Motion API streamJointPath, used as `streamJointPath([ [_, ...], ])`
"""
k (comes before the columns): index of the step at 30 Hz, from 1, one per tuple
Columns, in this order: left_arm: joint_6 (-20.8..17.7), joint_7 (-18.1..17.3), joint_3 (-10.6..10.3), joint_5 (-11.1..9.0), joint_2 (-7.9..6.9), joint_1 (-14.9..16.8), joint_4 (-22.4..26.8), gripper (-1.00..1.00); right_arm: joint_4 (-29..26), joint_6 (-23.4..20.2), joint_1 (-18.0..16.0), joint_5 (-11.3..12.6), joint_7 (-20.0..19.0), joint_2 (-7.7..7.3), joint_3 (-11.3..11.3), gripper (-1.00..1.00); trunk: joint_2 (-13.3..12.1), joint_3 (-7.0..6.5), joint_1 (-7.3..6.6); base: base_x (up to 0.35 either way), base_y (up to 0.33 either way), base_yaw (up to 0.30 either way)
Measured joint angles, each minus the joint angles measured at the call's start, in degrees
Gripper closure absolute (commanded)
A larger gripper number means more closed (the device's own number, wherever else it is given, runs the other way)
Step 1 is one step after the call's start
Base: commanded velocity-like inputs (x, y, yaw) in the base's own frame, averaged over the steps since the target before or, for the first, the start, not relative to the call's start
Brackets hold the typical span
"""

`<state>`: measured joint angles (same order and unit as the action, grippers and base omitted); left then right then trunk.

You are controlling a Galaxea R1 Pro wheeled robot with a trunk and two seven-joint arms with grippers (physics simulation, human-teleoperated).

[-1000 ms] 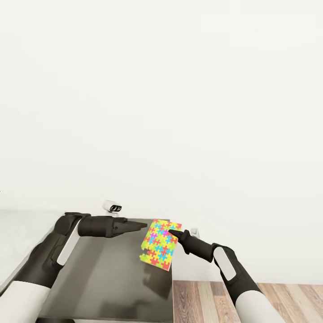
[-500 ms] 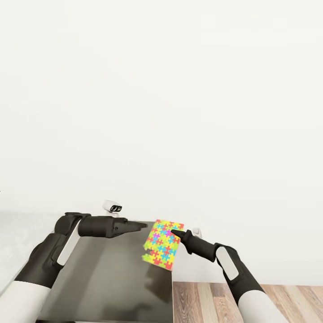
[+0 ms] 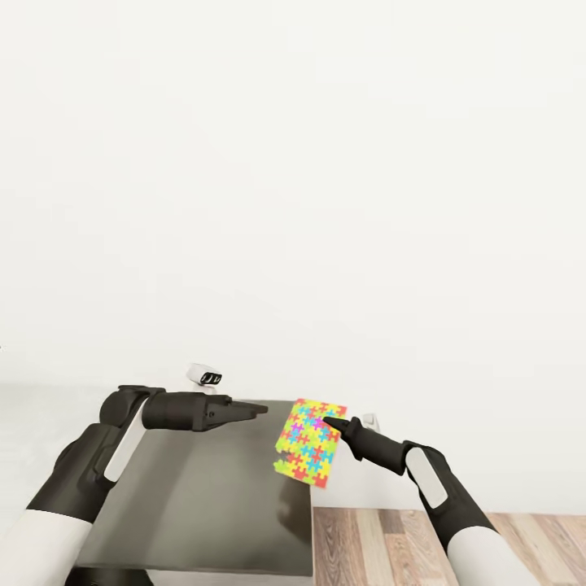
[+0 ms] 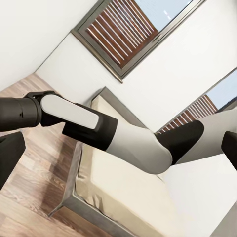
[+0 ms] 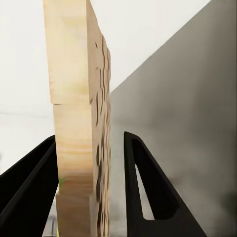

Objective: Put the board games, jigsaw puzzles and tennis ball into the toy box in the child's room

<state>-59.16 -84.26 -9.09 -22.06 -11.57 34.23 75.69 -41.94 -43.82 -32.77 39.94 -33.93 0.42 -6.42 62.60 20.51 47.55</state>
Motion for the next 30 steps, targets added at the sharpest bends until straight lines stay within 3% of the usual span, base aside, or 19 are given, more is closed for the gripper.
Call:
streamJointPath([
  [19,0.0,0.2,0.2,0.0,-0.08,0.1,0.0,-1.00,-0.4,-0.5,0.0,0.0,-0.5,-0.76,-0.5,1.00,-7.6,-3.42,-4.19,-0.012,0.000,0.000],
  [27,-0.1,0.2,0.3,-0.1,-0.55,0.3,0.0,-1.00,-0.4,-3.3,-0.1,0.0,-0.7,-3.24,-0.6,1.00,-10.8,-4.86,-5.95,0.000,0.000,0.000],
  [30,-0.2,0.2,0.4,-0.2,-1.81,0.4,0.0,-1.00,-0.4,-3.5,0.0,0.1,-0.9,-3.65,-0.6,1.00,-12.0,-5.40,-6.61,0.000,0.000,0.000],
])
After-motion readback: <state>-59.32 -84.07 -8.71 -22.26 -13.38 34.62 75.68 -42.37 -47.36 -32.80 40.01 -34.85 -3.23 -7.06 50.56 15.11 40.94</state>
